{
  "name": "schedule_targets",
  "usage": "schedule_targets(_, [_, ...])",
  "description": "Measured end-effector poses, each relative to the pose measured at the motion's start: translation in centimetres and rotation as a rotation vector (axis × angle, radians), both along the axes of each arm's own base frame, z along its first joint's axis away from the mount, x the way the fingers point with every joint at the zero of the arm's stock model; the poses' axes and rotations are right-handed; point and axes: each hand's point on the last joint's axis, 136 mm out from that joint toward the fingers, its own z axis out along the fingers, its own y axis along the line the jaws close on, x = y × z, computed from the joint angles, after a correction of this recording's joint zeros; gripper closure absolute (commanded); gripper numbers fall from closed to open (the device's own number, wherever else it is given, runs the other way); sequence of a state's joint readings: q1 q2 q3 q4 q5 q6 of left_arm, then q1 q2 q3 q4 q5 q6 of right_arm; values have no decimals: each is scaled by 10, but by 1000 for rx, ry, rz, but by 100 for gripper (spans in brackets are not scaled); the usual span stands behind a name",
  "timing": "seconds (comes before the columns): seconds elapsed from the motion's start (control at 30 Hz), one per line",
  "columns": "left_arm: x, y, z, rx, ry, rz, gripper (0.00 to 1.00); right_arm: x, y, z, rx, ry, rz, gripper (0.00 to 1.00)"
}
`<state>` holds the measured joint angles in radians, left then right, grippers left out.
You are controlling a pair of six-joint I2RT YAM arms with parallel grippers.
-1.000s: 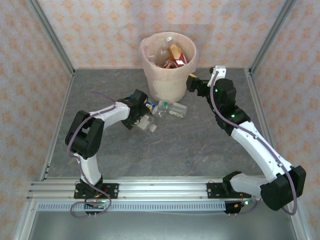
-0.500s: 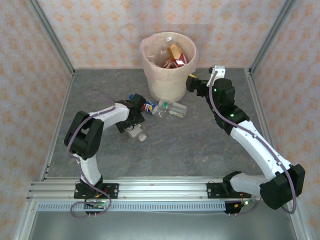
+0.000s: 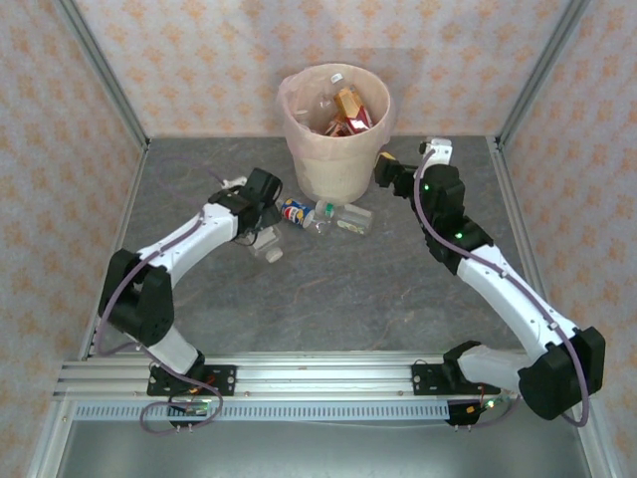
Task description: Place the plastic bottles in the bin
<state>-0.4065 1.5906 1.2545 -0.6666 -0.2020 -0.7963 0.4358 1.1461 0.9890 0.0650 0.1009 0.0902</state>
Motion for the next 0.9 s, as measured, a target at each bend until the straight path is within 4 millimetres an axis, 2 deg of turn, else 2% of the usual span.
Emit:
schedule_targets(0.13, [20, -3, 74, -26, -220, -16, 29, -5, -9, 3, 11, -23, -36, 1])
schedule_targets(0.33, [53, -11, 199, -92, -593, -31, 28, -12, -16, 17, 40, -66, -59, 1])
schedule_targets(0.37, [59, -15, 223, -112, -666, -44, 28, -13, -16, 19, 44, -70, -60, 1])
schedule_targets(0.5, [82, -42, 298, -182, -873, -155, 28, -15, -17, 22, 56, -78, -60, 1])
schedule_targets(0.57, [95, -55, 325, -200, -947, -206, 28, -16, -18, 24, 62, -83, -60, 1])
schedule_targets(0.63, [109, -67, 340, -201, -992, -246, 28, -18, -18, 26, 66, -88, -61, 1])
schedule_targets(0.7, [121, -79, 347, -192, -1029, -284, 27, -19, -19, 28, 70, -91, -61, 1])
schedule_targets(0.9, [167, -108, 322, -108, -1024, -378, 27, -27, -23, 31, 69, -90, -62, 1])
